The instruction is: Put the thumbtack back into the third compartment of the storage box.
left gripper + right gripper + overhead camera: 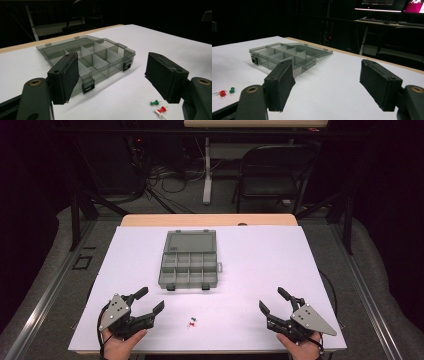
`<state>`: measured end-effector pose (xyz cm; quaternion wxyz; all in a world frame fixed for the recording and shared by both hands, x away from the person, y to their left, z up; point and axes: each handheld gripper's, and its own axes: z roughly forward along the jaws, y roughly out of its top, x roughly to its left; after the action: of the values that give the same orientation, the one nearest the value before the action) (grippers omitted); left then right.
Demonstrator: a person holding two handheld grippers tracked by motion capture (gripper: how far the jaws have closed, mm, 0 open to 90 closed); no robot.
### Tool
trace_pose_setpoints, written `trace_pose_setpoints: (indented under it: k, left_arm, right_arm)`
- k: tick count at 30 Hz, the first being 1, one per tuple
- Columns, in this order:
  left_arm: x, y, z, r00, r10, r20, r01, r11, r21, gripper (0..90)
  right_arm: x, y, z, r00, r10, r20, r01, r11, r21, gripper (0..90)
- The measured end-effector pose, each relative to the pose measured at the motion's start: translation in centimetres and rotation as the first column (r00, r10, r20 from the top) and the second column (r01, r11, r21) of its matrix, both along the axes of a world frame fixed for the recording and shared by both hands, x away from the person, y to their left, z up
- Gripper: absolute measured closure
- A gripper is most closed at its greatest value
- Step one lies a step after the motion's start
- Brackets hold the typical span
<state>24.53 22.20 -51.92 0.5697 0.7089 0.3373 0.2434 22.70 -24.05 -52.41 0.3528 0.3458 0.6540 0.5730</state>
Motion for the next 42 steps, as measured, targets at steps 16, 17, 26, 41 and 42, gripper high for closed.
trace_pose_setpoints:
  k: [16,17,26,41,42]
  left_arm:
    - [-0.1,-1.0,-0.1,0.9975,-0.025,-0.066,0.026,0.9995,0.015,27.6]
    - [-0.1,-1.2,-0.2,0.9963,-0.035,-0.078,0.036,0.9992,0.019,27.6]
    - [-0.3,-3.4,-1.1,0.9856,-0.064,-0.156,0.079,0.9929,0.089,32.4]
    - [-0.8,-6.2,-2.7,0.9488,-0.111,-0.296,0.167,0.9714,0.169,44.3]
    - [-0.8,-6.3,-2.8,0.9474,-0.103,-0.303,0.16,0.9723,0.17,44.3]
  right_arm:
    - [0.2,0.6,-0.7,0.9996,0.016,-0.024,-0.017,0.999,-0.036,25.0]
    - [0.2,0.6,-0.7,0.9996,0.017,-0.025,-0.018,0.999,-0.038,25.0]
    - [0.2,0.8,-0.7,0.9994,0.021,-0.029,-0.022,0.999,-0.048,24.5]
    - [0.2,0.9,-0.8,0.9989,0.025,-0.04,-0.027,0.998,-0.052,24.1]
    - [0.2,1.0,-0.8,0.9988,0.026,-0.042,-0.028,0.998,-0.051,24.1]
